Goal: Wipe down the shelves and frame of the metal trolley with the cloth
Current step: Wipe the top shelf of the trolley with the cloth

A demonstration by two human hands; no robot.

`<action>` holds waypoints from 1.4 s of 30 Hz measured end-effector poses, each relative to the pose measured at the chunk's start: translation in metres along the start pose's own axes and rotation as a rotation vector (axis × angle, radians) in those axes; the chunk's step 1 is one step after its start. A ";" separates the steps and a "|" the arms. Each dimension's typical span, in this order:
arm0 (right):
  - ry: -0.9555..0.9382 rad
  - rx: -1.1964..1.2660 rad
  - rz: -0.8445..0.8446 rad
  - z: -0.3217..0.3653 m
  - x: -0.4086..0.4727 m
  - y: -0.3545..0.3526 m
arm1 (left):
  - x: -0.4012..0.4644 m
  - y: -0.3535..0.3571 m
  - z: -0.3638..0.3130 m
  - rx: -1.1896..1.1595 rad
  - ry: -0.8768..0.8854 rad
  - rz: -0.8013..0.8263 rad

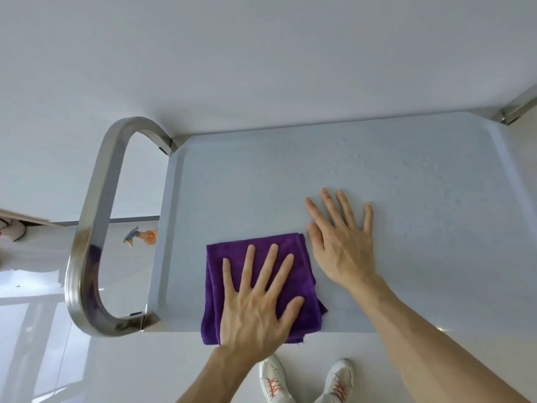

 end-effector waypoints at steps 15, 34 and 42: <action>0.059 -0.113 0.089 -0.099 -0.064 -0.023 | 0.001 0.004 0.000 0.029 -0.025 -0.009; 0.080 -0.165 0.035 -0.108 -0.061 -0.015 | 0.104 -0.008 -0.052 -0.007 0.041 -0.045; 0.062 -0.178 -0.010 -0.109 -0.062 -0.015 | 0.104 -0.005 -0.086 -0.013 -0.014 -0.073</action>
Point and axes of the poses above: each hand's wrist, its own x-axis towards the middle knuckle, its own y-axis out of the palm, z = x × y, the point moved 3 cm from there along x, towards the middle knuckle, and after that the axes turned 8 degrees about -y, right-handed, at the moved point
